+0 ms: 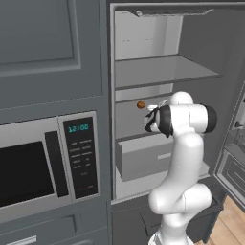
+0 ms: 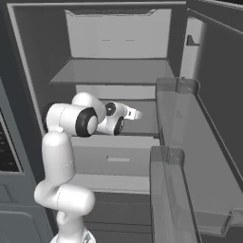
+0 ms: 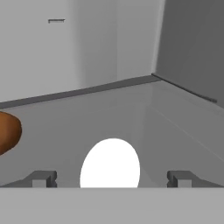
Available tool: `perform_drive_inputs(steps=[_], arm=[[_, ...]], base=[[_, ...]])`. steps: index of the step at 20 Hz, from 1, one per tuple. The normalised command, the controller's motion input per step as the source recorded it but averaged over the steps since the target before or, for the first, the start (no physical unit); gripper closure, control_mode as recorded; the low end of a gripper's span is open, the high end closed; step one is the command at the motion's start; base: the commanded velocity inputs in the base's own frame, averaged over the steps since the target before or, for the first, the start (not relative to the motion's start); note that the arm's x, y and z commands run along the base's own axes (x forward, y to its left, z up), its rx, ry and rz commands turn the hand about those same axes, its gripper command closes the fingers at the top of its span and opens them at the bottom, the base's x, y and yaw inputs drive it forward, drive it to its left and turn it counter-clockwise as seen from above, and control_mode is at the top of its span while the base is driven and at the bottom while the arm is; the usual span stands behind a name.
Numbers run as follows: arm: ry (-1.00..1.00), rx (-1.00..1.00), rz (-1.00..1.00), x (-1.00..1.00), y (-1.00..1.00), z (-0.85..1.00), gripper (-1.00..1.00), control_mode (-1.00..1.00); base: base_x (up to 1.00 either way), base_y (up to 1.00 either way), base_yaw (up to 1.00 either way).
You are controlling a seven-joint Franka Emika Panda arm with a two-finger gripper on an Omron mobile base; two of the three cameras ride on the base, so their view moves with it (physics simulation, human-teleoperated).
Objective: Pick the egg and butter from the fridge and place them by the bowl for mixing.
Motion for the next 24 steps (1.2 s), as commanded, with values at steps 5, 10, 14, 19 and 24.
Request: perform_drive_inputs(steps=[5,10,14,19,24], arm=[[0.0,0.0,0.0,0.15,-0.05,-0.09,-1.0,-1.0],[0.0,0.0,0.0,0.01,-0.02,0.0,1.0,-1.0],[0.0,0.0,0.0,0.0,0.0,0.0,1.0,-1.0],[0.0,0.0,0.0,0.0,0.0,0.0,1.0,-1.0],[-0.02,0.0,0.0,-0.1,0.0,0.15,1.0,-1.0]], base=[[0.0,0.0,0.0],[0.0,0.0,0.0],[0.0,0.0,0.0],[0.0,0.0,0.0],[0.0,0.0,0.0]])
